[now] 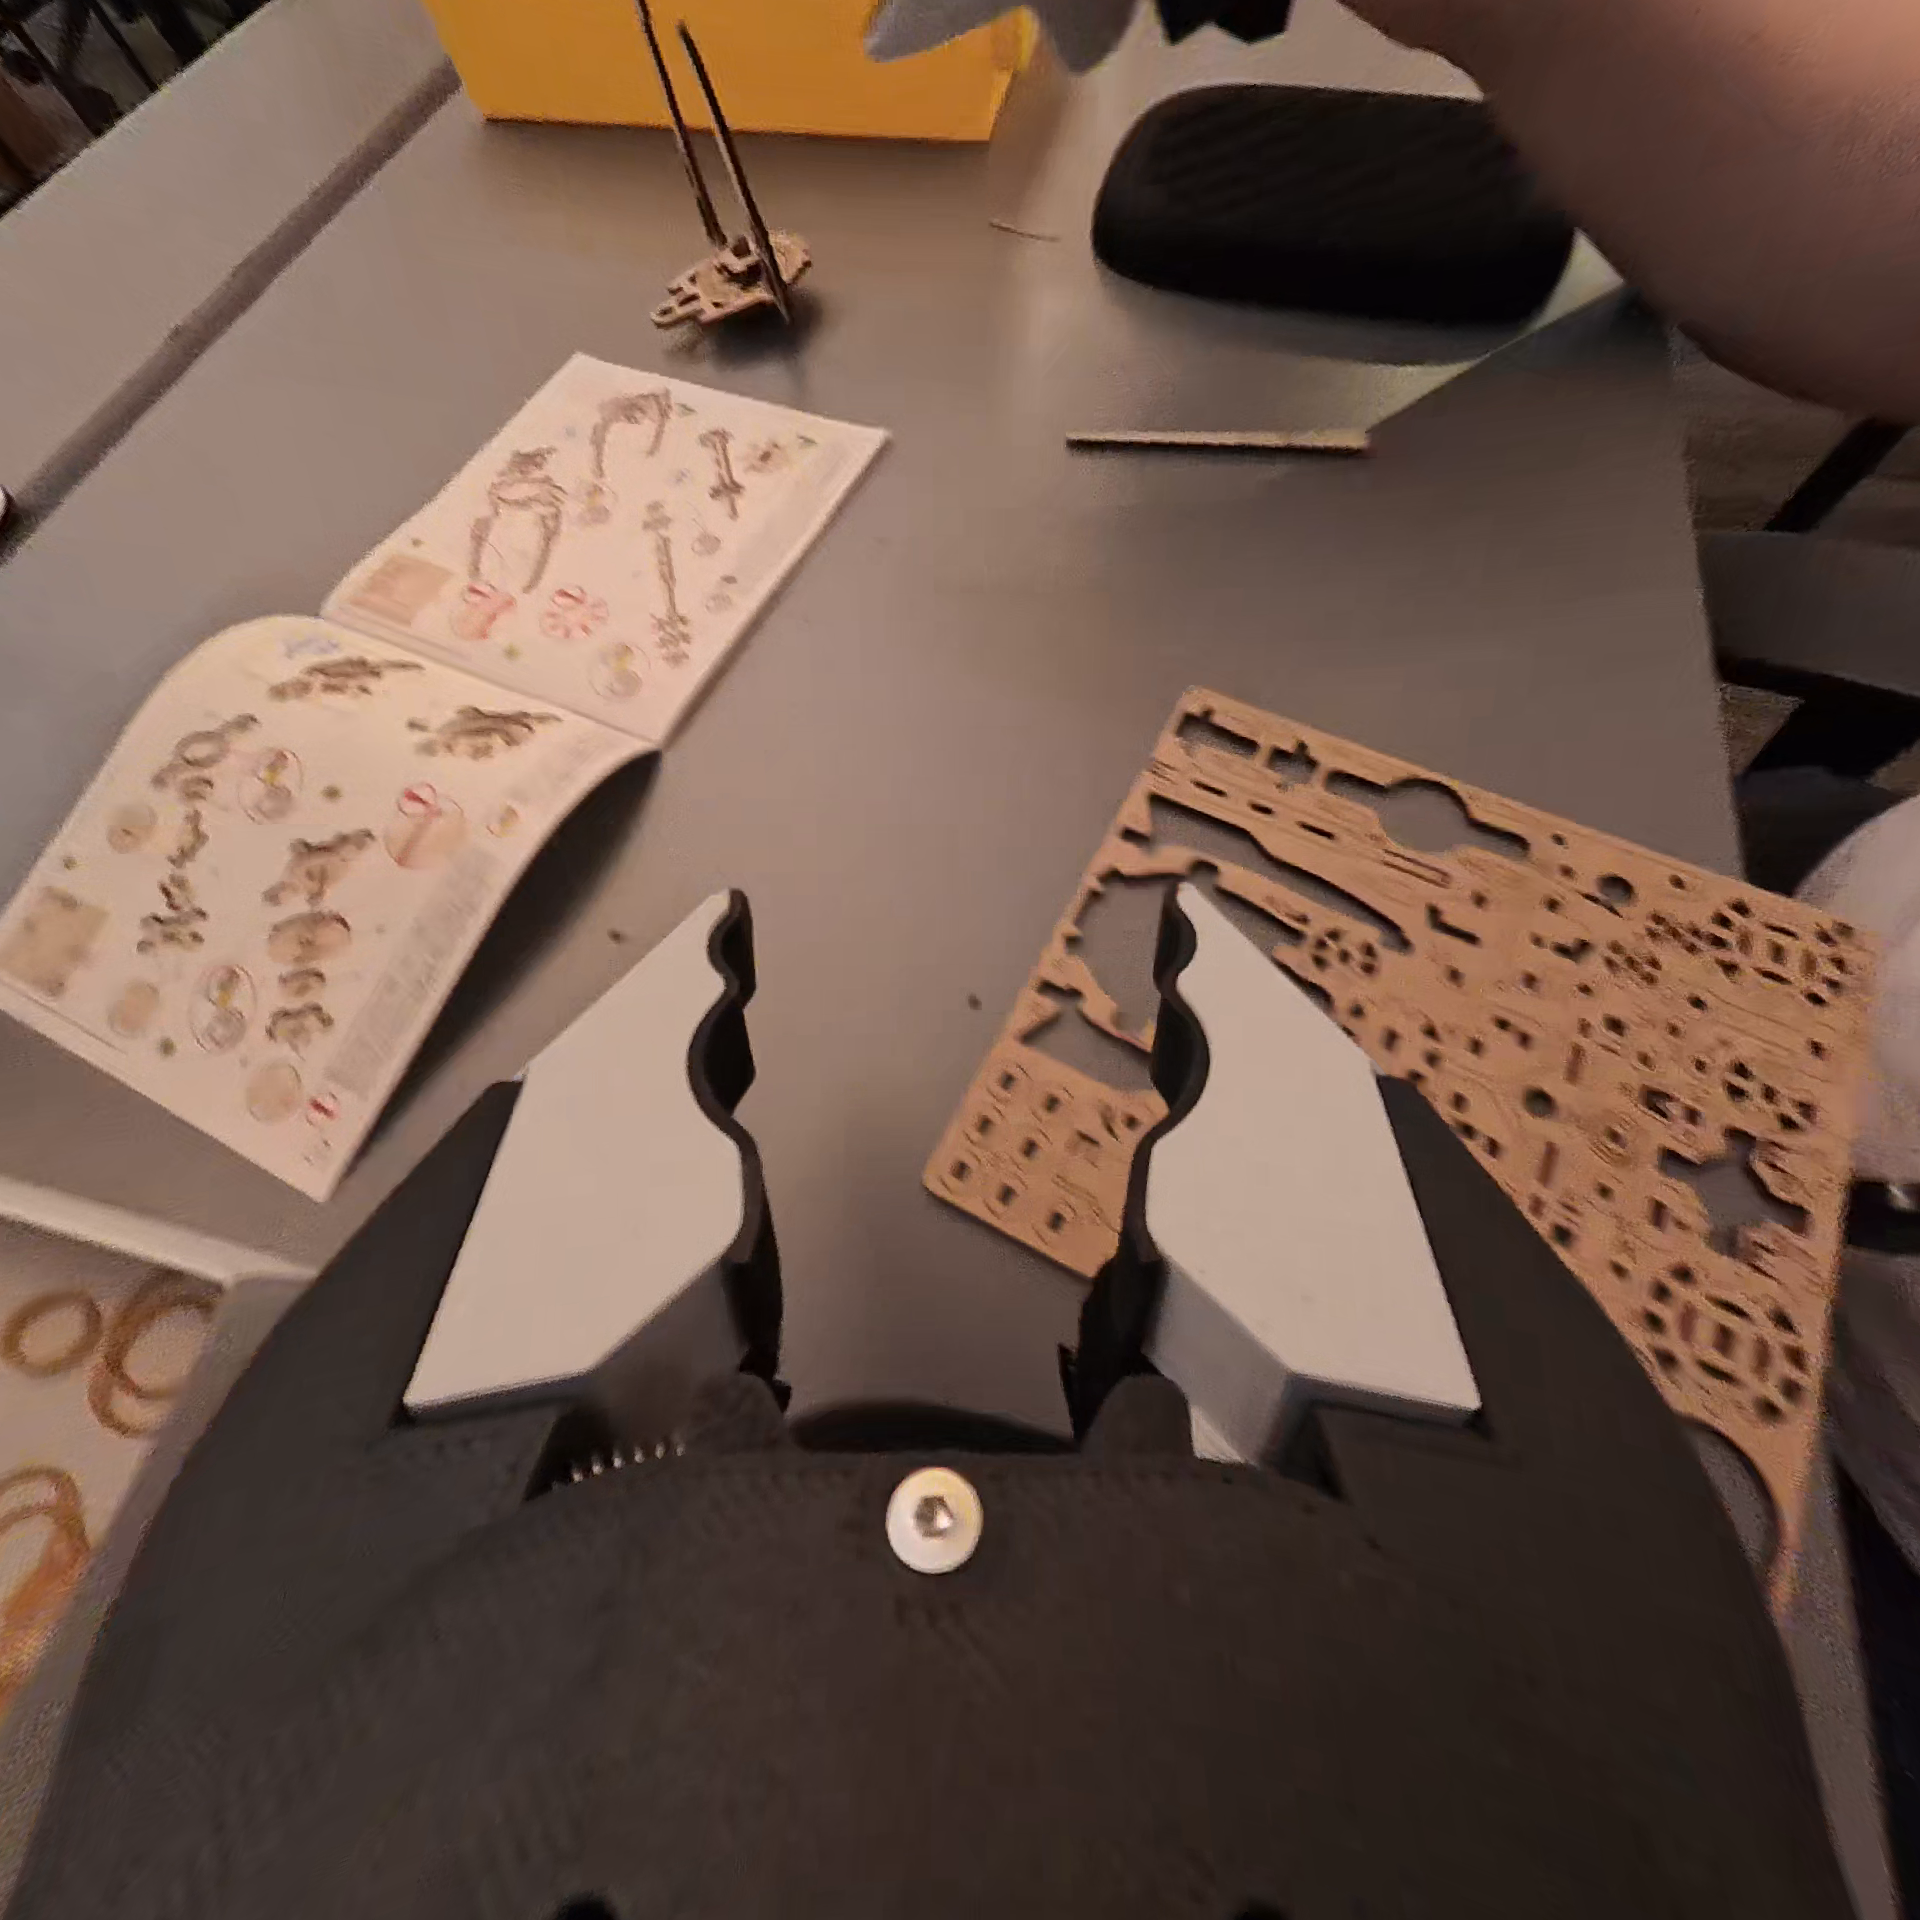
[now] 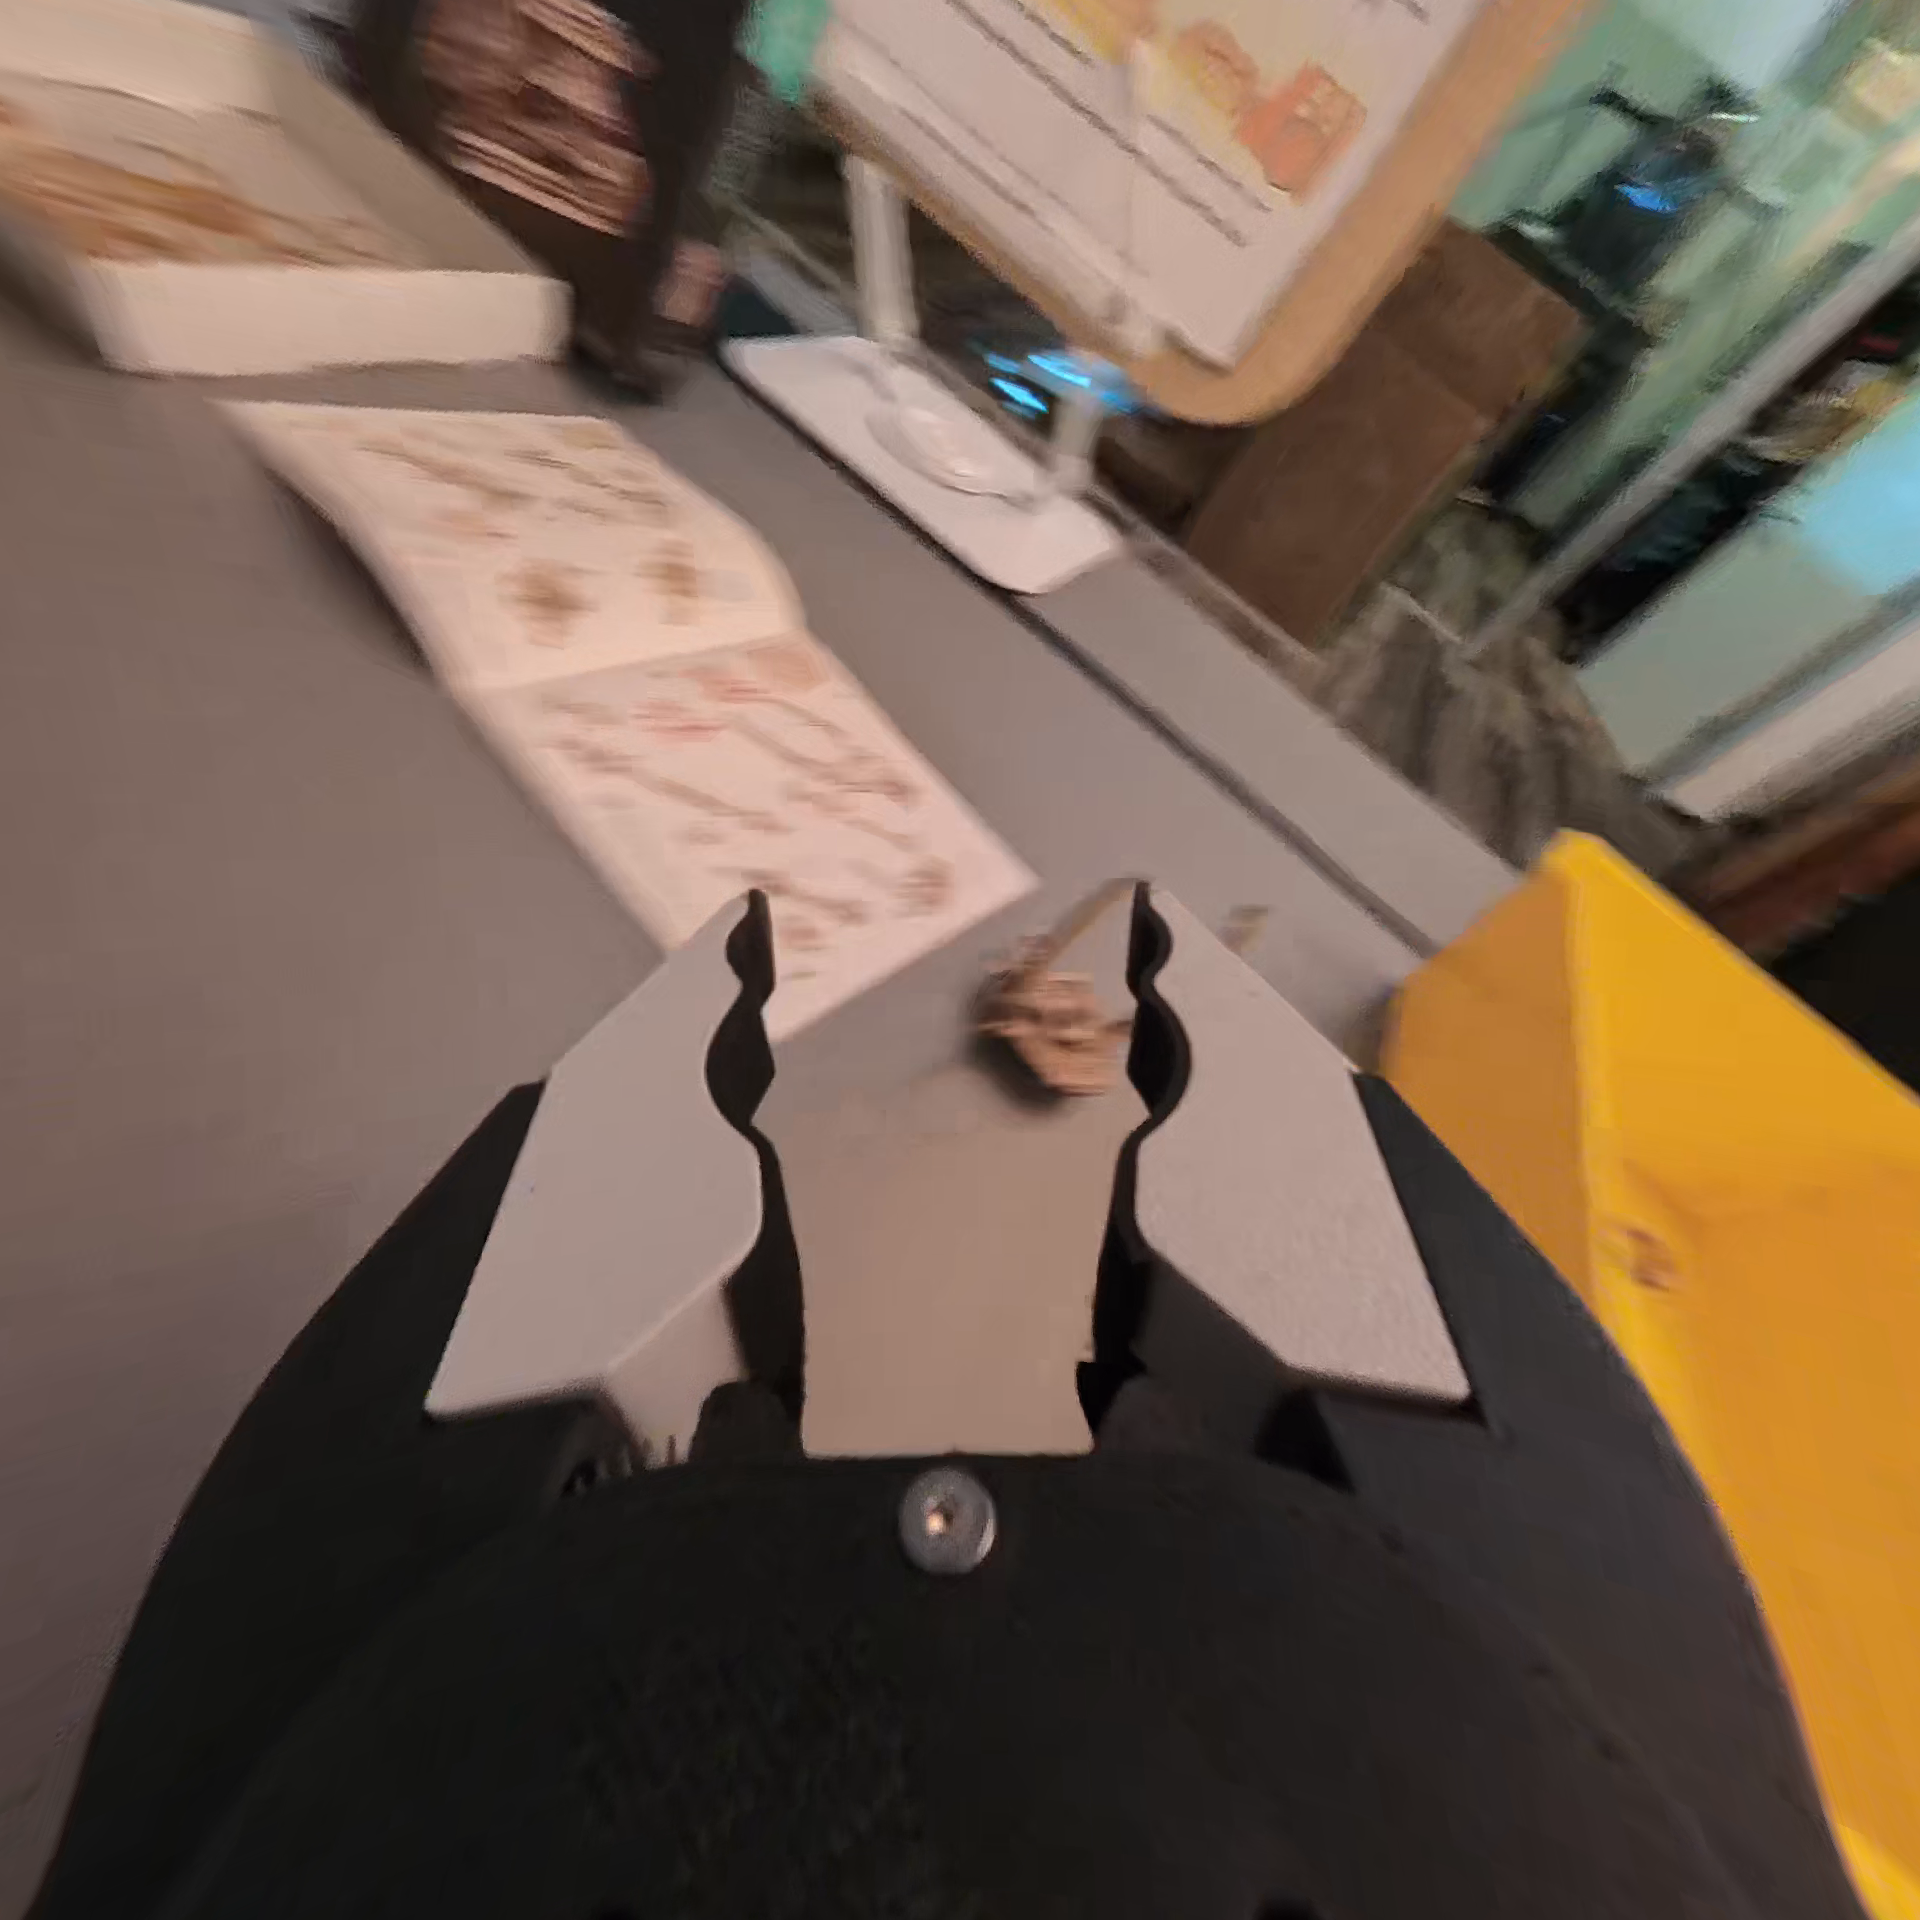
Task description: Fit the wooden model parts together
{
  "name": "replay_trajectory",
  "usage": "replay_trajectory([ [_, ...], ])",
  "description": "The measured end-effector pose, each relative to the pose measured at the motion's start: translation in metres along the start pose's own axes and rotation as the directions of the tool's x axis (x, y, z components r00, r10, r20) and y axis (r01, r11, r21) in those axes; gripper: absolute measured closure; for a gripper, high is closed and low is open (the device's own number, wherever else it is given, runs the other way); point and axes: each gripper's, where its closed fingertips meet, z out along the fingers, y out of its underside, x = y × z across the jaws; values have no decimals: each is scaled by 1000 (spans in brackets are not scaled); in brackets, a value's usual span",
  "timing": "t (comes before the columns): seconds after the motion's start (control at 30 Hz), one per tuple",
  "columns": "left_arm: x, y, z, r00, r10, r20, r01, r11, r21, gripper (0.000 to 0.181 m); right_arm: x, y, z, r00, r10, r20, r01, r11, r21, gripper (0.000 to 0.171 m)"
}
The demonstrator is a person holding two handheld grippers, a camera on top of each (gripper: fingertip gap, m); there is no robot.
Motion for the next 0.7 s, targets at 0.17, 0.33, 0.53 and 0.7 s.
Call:
replay_trajectory([
  [0.17, 24, 36, -25, 999, -13, 37, 14, 999, -50, 99, -154, -16, -87, 820, 245, 517, -322, 945, 62, 104],
  [0.33, 35, 17, -11, 994, -59, -87, 59, 998, -9, 100, -230, -11, -135, 511, 516, 688, -547, 812, -204, 109],
  [0.53, 48, 7, 44, 964, 17, -267, -65, 983, -172, 99, -287, 26, -162, 329, 688, 647, -466, 714, -522, 117],
  [0.7, 55, 23, 59, 948, 33, -318, -119, 960, -253, 105, -317, 31, -157, 177, 783, 597, -539, 584, -606, 115],
])
